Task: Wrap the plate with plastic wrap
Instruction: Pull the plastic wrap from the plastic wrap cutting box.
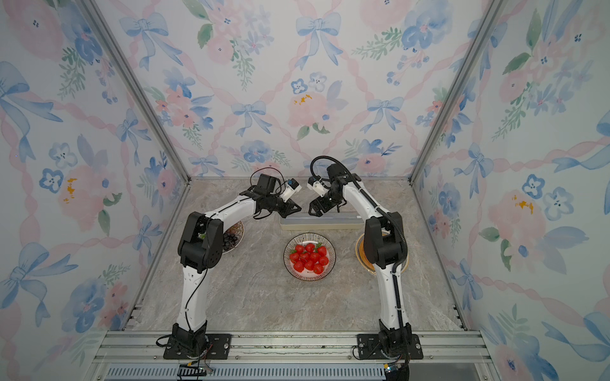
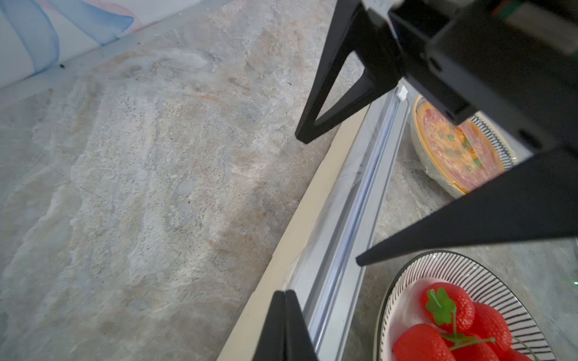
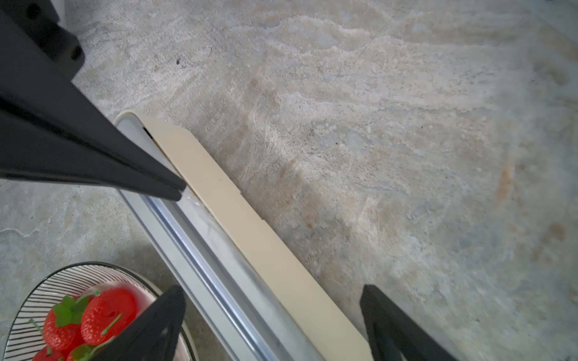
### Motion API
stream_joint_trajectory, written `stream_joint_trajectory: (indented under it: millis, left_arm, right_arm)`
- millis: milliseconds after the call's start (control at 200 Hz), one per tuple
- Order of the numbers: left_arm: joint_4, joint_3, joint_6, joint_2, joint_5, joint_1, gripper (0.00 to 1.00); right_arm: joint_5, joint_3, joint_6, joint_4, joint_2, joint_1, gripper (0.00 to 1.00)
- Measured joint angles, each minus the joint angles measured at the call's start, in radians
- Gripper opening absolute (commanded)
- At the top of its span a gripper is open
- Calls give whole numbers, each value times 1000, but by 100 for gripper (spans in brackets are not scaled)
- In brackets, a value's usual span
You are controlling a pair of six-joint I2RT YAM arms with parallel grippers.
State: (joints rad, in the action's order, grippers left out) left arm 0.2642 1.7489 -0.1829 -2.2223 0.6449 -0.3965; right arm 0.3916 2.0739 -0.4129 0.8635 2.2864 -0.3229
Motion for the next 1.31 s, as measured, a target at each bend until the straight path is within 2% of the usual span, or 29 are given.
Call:
stream_joint_trajectory:
  millis: [430, 595, 920, 1305]
  left_arm:
    - [0, -6, 0, 1, -1, 1, 0]
    - [0, -6, 0, 1, -8, 1, 0]
    - [0, -6, 0, 1, -9, 1, 0]
    - [0, -6, 0, 1, -19, 1, 0]
  right_arm:
    - [-25, 60, 16, 49, 46, -2, 76]
    - [-52, 60, 15, 72, 46, 22, 74]
    - [-94, 62, 9, 117, 64, 81, 54]
    - [-82, 64, 19, 153, 64, 150, 36]
